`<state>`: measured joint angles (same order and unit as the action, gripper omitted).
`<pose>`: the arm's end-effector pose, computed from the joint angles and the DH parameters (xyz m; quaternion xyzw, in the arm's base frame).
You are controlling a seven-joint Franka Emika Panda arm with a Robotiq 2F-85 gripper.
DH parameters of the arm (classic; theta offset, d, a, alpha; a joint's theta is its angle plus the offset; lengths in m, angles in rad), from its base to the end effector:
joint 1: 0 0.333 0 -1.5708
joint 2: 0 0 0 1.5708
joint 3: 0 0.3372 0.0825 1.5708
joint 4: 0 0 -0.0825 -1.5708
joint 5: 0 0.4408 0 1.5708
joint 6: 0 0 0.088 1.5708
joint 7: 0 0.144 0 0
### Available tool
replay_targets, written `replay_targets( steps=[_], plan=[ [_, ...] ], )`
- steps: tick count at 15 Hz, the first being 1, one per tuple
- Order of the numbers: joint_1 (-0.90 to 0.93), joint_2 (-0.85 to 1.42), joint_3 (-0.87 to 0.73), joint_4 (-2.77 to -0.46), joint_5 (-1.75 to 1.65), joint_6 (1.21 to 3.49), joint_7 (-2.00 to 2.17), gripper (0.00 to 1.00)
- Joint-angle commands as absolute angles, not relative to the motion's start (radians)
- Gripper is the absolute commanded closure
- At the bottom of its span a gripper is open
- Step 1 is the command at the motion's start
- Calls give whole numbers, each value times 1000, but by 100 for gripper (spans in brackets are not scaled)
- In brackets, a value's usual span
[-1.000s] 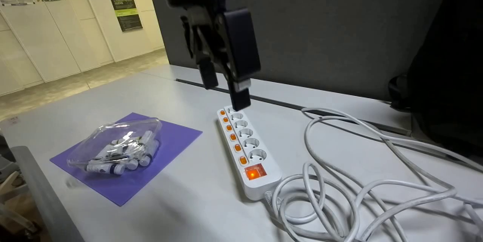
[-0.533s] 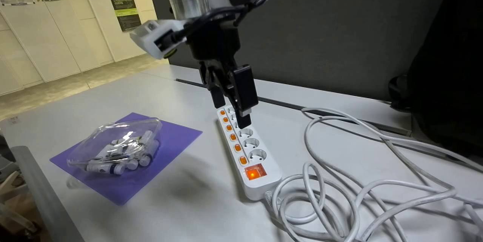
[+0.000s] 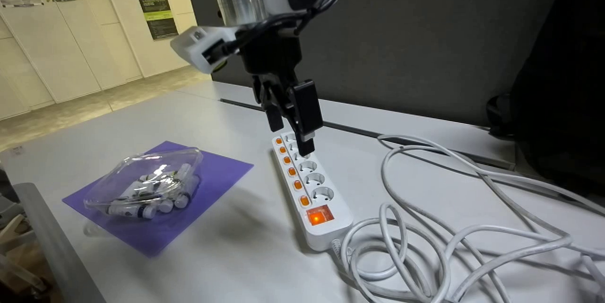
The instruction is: Turn on the middle switch
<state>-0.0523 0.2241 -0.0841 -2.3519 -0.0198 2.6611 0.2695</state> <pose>0.5559 -0.0778 0.1799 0.9804 -0.1915 0.0437 0.0113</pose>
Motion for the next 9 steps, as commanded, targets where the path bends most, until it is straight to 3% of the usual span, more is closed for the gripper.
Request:
replay_targets(
  steps=[1,3,5,9],
  plan=[
    [-46,253,-81,-2327,13,2674,254,0],
    [-44,276,-73,-2305,34,2674,240,0],
    [-34,306,-71,-2276,34,2668,238,26],
    [-16,384,-75,-2199,27,2654,244,55]
  ],
)
